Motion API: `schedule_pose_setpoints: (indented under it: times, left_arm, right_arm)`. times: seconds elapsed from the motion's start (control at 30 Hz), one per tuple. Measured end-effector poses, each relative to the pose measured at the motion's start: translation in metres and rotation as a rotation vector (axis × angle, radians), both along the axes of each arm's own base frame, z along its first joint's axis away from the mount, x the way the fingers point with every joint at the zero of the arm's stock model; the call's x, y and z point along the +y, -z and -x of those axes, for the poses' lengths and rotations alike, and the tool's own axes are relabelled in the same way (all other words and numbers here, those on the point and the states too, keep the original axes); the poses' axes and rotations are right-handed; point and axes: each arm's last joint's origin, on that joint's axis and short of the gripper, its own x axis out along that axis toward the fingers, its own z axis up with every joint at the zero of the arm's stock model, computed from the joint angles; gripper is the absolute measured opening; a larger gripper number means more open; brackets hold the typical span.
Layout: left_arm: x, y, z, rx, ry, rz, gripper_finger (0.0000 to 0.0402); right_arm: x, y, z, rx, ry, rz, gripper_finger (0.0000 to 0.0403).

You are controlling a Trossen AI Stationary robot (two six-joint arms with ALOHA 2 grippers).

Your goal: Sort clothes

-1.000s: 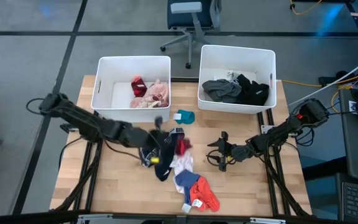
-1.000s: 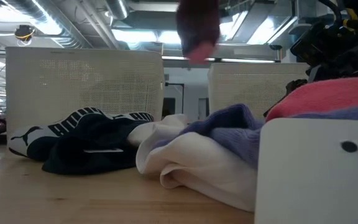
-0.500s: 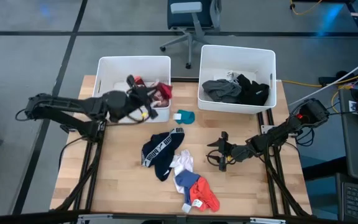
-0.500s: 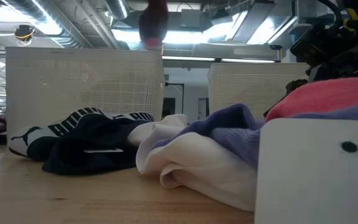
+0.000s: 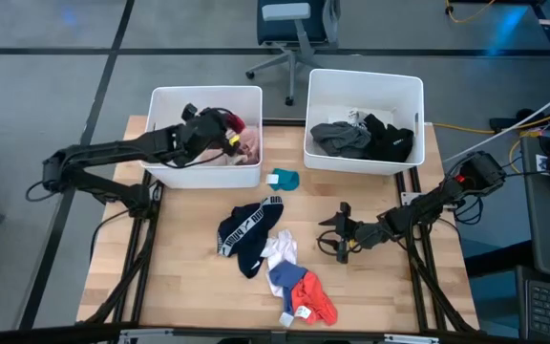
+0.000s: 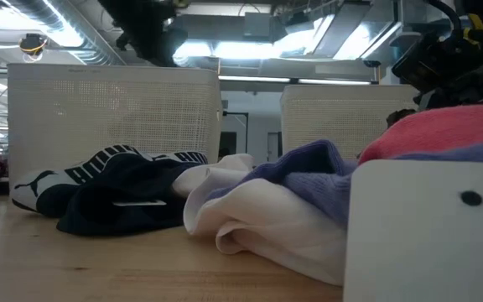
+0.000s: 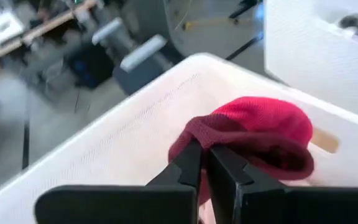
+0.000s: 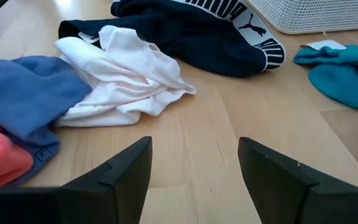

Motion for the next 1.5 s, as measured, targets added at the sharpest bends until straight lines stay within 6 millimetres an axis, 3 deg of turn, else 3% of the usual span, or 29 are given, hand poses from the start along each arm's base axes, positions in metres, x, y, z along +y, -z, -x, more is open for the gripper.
schedule_pose_setpoints:
  times: [0.27,0.63,0.73,0.9,1.03,1.23,1.5]
  left_arm:
    - [0.008,0.011,-0.005,-0.016,-0.062,0.052,0.003]
    - [0.009,0.011,-0.004,-0.036,-0.072,0.062,0.0145]
    - [0.002,0.004,-0.007,-0.084,0.06,0.085,0.0168]
    - [-0.033,-0.015,-0.02,-0.209,0.445,0.103,0.0189]
    - [-0.067,-0.017,-0.026,-0.22,0.616,0.116,0.0191]
    - [-0.114,0.004,-0.03,-0.109,0.732,0.26,0.0192]
    - [-0.163,0.038,-0.034,0.009,0.704,0.362,0.0192]
  right_arm:
    - [0.0,0.0,0.0,0.004,0.007,-0.011,0.0238]
    - [0.0,0.001,0.0,0.006,0.008,-0.011,0.0238]
    - [0.0,0.001,0.0,0.006,0.008,-0.011,0.0238]
    - [0.0,0.001,0.0,0.005,0.008,-0.011,0.0238]
    - [0.0,0.001,0.0,0.006,0.011,-0.018,0.0238]
    - [0.0,0.001,0.0,0.007,0.011,-0.038,0.0238]
    - [0.0,0.001,0.0,0.007,0.011,-0.039,0.0238]
